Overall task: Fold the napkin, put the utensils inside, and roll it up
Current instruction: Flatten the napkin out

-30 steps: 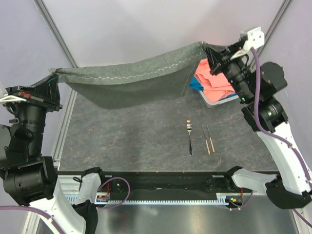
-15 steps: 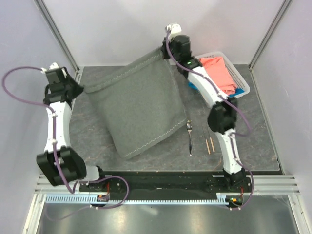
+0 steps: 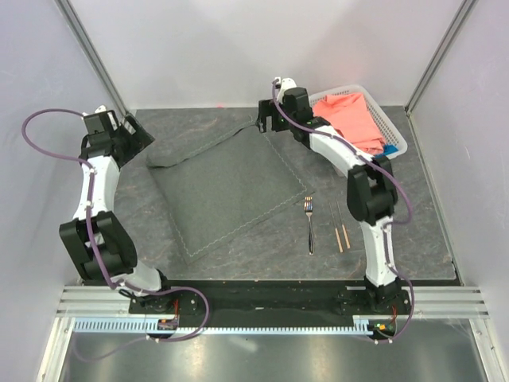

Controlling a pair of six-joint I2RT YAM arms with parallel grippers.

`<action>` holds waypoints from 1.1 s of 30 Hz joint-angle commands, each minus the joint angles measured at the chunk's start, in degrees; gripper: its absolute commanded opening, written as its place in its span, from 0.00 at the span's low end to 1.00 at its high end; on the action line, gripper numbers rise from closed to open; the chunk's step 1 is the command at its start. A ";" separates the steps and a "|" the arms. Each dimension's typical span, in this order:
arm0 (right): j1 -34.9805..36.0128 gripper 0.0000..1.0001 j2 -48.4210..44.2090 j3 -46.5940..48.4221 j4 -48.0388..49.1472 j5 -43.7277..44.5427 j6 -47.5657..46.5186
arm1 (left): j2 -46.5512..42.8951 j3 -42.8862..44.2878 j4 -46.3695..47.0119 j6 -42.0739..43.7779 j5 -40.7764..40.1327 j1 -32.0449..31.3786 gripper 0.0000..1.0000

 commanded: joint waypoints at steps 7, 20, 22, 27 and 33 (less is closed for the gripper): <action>0.28 0.89 -17.65 -18.12 -0.93 -7.30 8.33 | -2.84 -4.39 1.24 1.25 13.83 -3.01 1.00; 3.27 0.88 -18.54 -35.87 2.94 -10.21 12.29 | -1.17 -11.00 5.20 -1.40 14.39 -12.16 1.00; 3.00 0.88 -18.01 -36.58 2.68 -9.77 12.81 | -1.08 -10.73 4.41 -0.87 14.21 -11.64 1.00; 1.34 0.88 -15.64 -38.78 1.19 -9.33 14.57 | -1.69 -12.84 3.88 -0.60 11.84 -9.26 1.00; -4.46 0.88 -14.67 -42.12 0.30 -10.38 15.19 | -1.79 -11.88 3.88 0.28 11.75 -5.48 1.00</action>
